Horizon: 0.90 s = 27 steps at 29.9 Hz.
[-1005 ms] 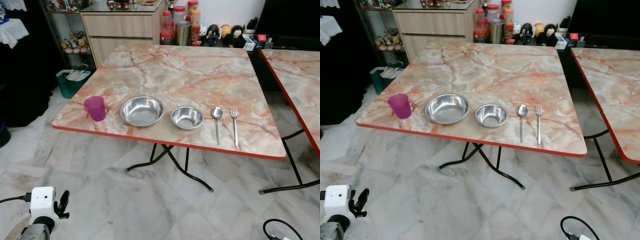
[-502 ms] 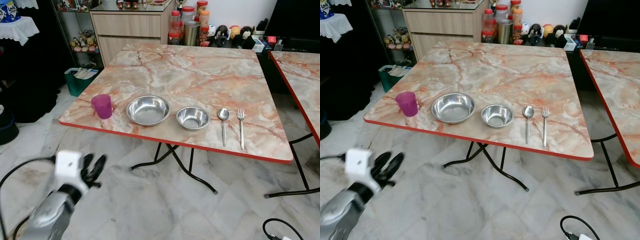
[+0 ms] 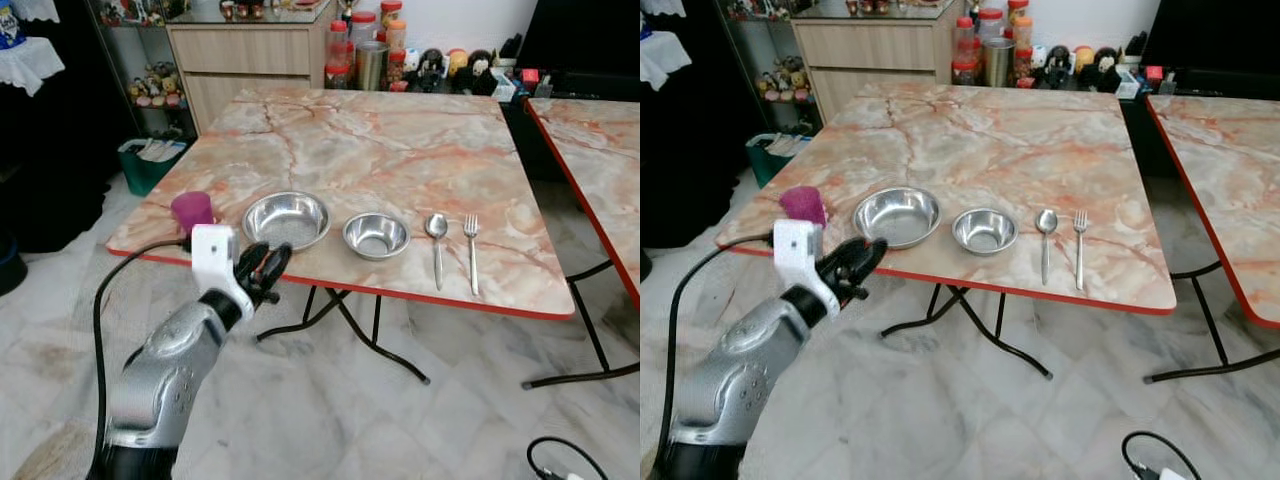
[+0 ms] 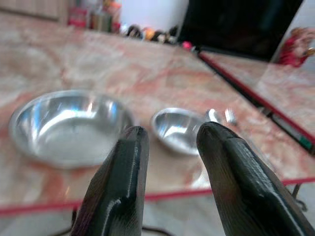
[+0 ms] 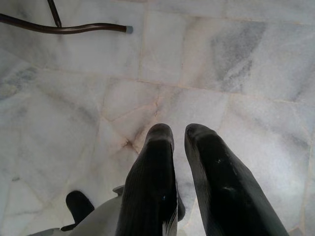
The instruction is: Setting the table
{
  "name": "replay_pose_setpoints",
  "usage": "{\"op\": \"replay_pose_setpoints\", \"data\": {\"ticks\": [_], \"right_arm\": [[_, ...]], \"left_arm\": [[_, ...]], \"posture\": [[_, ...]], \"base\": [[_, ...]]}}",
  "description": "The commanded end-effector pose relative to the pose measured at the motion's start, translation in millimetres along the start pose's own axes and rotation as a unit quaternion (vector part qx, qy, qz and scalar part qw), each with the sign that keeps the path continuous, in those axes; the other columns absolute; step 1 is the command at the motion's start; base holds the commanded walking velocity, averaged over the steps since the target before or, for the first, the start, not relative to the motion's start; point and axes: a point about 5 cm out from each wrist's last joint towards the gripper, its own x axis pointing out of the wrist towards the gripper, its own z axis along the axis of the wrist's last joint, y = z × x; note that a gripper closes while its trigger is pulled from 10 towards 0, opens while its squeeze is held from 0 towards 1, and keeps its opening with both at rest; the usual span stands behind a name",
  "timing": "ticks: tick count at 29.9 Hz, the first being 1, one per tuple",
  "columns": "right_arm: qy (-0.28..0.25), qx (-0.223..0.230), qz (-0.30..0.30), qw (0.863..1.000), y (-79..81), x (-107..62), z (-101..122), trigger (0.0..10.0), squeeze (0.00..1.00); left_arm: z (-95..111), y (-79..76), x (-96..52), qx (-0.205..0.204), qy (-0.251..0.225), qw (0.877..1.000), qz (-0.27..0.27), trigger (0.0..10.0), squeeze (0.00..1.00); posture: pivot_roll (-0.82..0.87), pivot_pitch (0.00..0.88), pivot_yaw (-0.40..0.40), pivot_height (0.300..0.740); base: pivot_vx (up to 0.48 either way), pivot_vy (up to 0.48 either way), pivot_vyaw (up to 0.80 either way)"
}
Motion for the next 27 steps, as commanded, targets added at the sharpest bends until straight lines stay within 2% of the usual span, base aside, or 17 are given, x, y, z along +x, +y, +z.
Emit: {"op": "replay_pose_setpoints", "data": {"ticks": [1, 2, 4, 6, 11, 14, 15, 20, 21, 23, 26, 27], "right_arm": [[-0.003, 0.002, -0.004, 1.000, -0.3, 0.1, 0.7, 10.0, 0.00], [-0.003, 0.003, -0.005, 1.000, -0.2, 0.1, 0.5, 10.0, 0.00], [-0.003, 0.004, -0.005, 1.000, -0.3, 0.0, 0.4, 10.0, 0.00], [-0.004, 0.006, -0.005, 1.000, -0.2, 0.0, 0.1, 10.0, 0.00], [-0.003, 0.007, -0.005, 1.000, -0.4, -0.2, -0.4, 10.0, 0.00], [-0.001, 0.005, -0.007, 1.000, -0.5, -0.2, -0.9, 10.0, 0.00], [-0.001, 0.005, -0.007, 1.000, -0.5, -0.2, -0.9, 10.0, 0.00], [-0.001, 0.008, -0.009, 1.000, -0.3, -0.4, -2.2, 10.0, 0.00], [-0.001, 0.008, -0.009, 1.000, -0.4, -0.4, -2.3, 10.0, 0.00], [-0.002, 0.008, -0.010, 1.000, -0.7, -0.5, -2.4, 10.0, 0.00], [-0.002, 0.008, -0.011, 1.000, -0.8, -0.6, -2.5, 10.0, 0.00], [-0.004, 0.010, -0.011, 1.000, -0.7, -0.6, -2.4, 10.0, 0.00]], "left_arm": [[-6.1, 4.0, 1.9, -0.012, 0.024, 1.000, -0.006, 10.0, 0.00], [-10.5, 2.2, 5.3, 0.007, 0.045, 0.999, -0.027, 10.0, 0.00], [-14.8, 2.2, 8.3, 0.013, 0.056, 0.998, -0.035, 10.0, 0.00], [-18.3, 3.4, 15.5, -0.015, 0.063, 0.997, -0.032, 10.0, 0.00], [-22.1, 1.6, 20.0, -0.035, 0.074, 0.996, -0.039, 10.0, 0.00], [-29.6, 2.0, 30.1, -0.079, 0.078, 0.994, -0.024, 10.0, 0.00], [-29.6, 2.0, 30.1, -0.079, 0.078, 0.994, -0.024, 10.0, 0.00], [-33.1, 3.5, 39.2, -0.134, 0.071, 0.988, -0.012, 10.0, 0.00], [-31.2, 6.2, 41.4, -0.147, 0.065, 0.987, -0.002, 10.0, 1.00], [-26.8, 12.0, 44.8, -0.165, 0.054, 0.985, 0.023, 10.0, 1.00], [-23.5, 16.6, 46.4, -0.164, 0.047, 0.984, 0.041, 10.0, 1.00], [-21.6, 18.9, 47.0, -0.157, 0.044, 0.985, 0.050, 10.0, 0.00]], "posture": [[0.12, 0.000, 0.025, 0.740], [0.11, 0.000, 0.029, 0.740], [0.11, 0.001, 0.033, 0.740], [0.11, 0.003, 0.035, 0.740], [0.11, 0.007, 0.036, 0.740], [0.11, 0.010, 0.037, 0.740], [0.11, 0.010, 0.037, 0.740], [0.10, 0.007, 0.042, 0.740], [0.10, 0.008, 0.043, 0.740], [0.10, 0.009, 0.044, 0.740], [0.10, 0.007, 0.044, 0.740], [0.10, 0.007, 0.044, 0.740]], "base": [[0.000, 0.000, 0.00], [0.000, 0.000, 0.00], [0.000, 0.000, 0.00], [0.000, 0.000, 0.00], [0.000, 0.000, 0.00], [0.000, 0.000, 0.00], [0.000, 0.000, 0.00], [0.000, 0.000, 0.00], [0.000, 0.000, 0.00], [0.000, 0.000, 0.00], [0.000, 0.000, 0.00], [0.000, 0.000, 0.00]]}}
